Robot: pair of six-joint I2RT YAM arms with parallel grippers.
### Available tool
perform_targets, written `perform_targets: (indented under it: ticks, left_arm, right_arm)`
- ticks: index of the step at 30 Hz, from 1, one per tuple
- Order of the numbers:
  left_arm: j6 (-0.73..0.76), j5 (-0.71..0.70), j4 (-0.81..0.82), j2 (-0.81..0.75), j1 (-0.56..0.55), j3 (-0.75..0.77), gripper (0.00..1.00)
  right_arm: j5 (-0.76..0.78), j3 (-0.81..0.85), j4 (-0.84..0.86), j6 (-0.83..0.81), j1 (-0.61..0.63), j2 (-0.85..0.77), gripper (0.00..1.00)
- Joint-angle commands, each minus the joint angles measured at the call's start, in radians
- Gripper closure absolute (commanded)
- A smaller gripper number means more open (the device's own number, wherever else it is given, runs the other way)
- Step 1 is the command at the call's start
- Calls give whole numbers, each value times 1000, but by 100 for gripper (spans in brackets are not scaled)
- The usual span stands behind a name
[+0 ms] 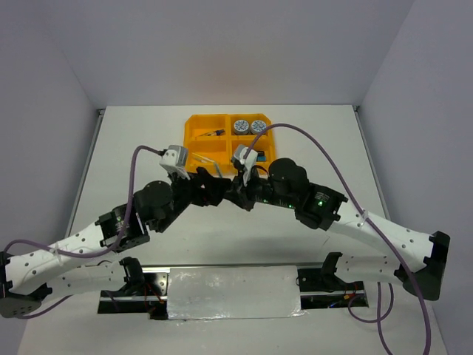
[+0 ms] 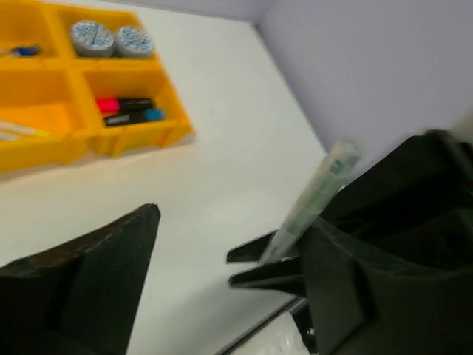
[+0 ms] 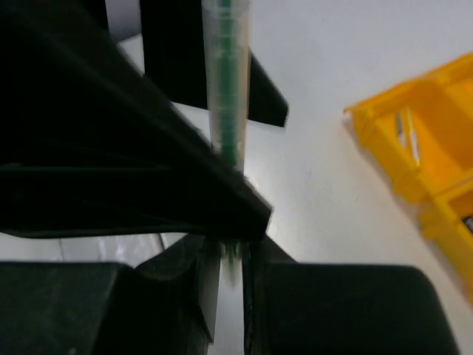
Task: Sort the stationery into containers
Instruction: Close the pen cap on the pen, then place the pen in the storage box.
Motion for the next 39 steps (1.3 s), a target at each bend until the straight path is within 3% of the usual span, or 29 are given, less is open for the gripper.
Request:
perform_targets:
  ticks: [1,2,7,11,14,20,23,29,35,39]
  left_arm:
    - [-80,-304,-509,24,-2,179,10]
    - [-90,-394,-540,20,-1,222,1]
    - [-156,-573,-736,-9,2,469,1]
    - [-128,-633,-819,-101,2,425,1]
    - [-23,-558,-819,-156,2,281,1]
    - [34,-398,-856,-232,2,114,1]
    - [40,-352,-829,-256,1,66,1]
    - [66,-298,-795,-241,8,49,1]
    - [94,-274,-778,-226,11,46,1]
    - [98,-263,-769,-252,11,40,1]
  right_arm:
    - [-34,-3,274,-106,-15,16,100]
    - [-57,-3,233,-122,-15,44,100]
    - [-23,38,137,-234,-51,154,100]
    - [-98,153,47,-275,-171,298,100]
    - [-71,377,-71,-364,-210,515,100]
    - [47,802,-338,-458,-243,870,99]
    - [125,947,-395,-484,-248,1034,98]
    - [217,989,-331,-507,-248,1159,95]
    - [230,1006,-328,-530,-259,1170,93]
    - [234,995,-344,-541,-268,1167,83]
